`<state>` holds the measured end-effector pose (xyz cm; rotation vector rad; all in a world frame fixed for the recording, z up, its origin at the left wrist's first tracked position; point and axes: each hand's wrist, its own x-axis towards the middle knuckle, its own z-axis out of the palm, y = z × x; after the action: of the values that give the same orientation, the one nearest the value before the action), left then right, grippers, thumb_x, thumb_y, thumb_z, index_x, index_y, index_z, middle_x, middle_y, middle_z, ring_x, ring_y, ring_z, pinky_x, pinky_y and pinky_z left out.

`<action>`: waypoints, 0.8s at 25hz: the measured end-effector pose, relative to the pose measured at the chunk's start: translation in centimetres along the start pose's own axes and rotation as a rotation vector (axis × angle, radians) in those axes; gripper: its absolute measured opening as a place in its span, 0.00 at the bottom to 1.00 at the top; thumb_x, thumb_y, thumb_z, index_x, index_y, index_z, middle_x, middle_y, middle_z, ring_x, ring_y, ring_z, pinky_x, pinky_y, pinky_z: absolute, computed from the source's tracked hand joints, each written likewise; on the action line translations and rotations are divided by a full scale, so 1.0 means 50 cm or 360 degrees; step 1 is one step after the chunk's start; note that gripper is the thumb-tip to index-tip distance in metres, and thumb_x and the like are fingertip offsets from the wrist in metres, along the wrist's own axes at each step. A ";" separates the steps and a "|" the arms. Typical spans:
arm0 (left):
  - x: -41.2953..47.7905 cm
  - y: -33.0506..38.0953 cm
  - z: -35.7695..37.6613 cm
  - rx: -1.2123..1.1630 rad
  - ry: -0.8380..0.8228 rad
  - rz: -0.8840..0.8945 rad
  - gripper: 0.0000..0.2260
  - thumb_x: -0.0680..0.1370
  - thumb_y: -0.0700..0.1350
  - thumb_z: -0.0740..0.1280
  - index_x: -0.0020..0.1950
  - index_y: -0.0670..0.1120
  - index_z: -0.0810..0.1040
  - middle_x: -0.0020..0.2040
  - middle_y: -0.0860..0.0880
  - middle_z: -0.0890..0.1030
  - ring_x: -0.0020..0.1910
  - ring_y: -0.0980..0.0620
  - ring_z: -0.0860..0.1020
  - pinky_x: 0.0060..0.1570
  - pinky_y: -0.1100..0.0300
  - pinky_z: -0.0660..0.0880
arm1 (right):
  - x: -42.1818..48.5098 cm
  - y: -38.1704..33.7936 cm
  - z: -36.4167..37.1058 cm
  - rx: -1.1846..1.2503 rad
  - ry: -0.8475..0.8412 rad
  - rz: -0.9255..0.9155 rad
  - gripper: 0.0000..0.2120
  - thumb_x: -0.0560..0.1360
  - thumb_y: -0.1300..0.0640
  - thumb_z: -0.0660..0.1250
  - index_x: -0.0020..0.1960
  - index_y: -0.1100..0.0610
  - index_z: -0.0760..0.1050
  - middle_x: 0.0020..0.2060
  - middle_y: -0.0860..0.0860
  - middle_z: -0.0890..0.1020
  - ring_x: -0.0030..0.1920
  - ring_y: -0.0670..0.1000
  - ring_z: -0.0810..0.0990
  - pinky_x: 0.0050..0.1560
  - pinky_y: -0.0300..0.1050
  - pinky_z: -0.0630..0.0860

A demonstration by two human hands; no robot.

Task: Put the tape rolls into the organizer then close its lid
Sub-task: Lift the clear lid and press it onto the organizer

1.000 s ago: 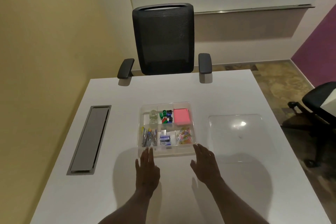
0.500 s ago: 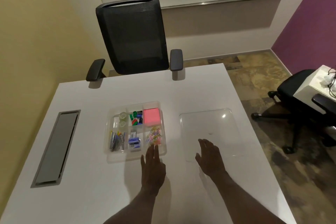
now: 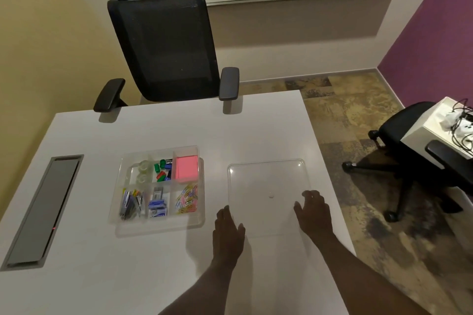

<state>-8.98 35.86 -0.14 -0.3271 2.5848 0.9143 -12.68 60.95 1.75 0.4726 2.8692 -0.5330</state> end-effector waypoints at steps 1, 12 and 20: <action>0.012 0.008 0.004 -0.0057 -0.0021 -0.0076 0.33 0.84 0.49 0.65 0.84 0.42 0.54 0.83 0.44 0.61 0.80 0.41 0.65 0.75 0.47 0.66 | 0.017 0.006 -0.002 0.0023 0.0000 0.0036 0.18 0.79 0.51 0.66 0.65 0.60 0.74 0.63 0.59 0.76 0.62 0.60 0.75 0.63 0.55 0.71; 0.143 0.055 0.001 -0.0280 -0.0079 -0.0544 0.29 0.80 0.49 0.67 0.76 0.36 0.67 0.74 0.37 0.70 0.72 0.36 0.71 0.72 0.40 0.72 | 0.126 0.021 0.003 0.0375 -0.0266 0.0546 0.27 0.77 0.53 0.68 0.69 0.67 0.68 0.65 0.65 0.70 0.66 0.66 0.70 0.62 0.56 0.72; 0.181 0.046 0.007 -0.0717 0.0030 -0.0740 0.23 0.68 0.54 0.68 0.50 0.36 0.76 0.48 0.33 0.77 0.51 0.33 0.78 0.49 0.50 0.74 | 0.149 0.040 0.011 0.0476 -0.0269 0.0596 0.30 0.74 0.55 0.71 0.72 0.65 0.68 0.66 0.66 0.71 0.66 0.67 0.71 0.64 0.56 0.72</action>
<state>-17.80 37.02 -2.92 -1.0106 2.1433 1.2935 -18.87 64.56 -1.16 0.9372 2.4626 -0.8841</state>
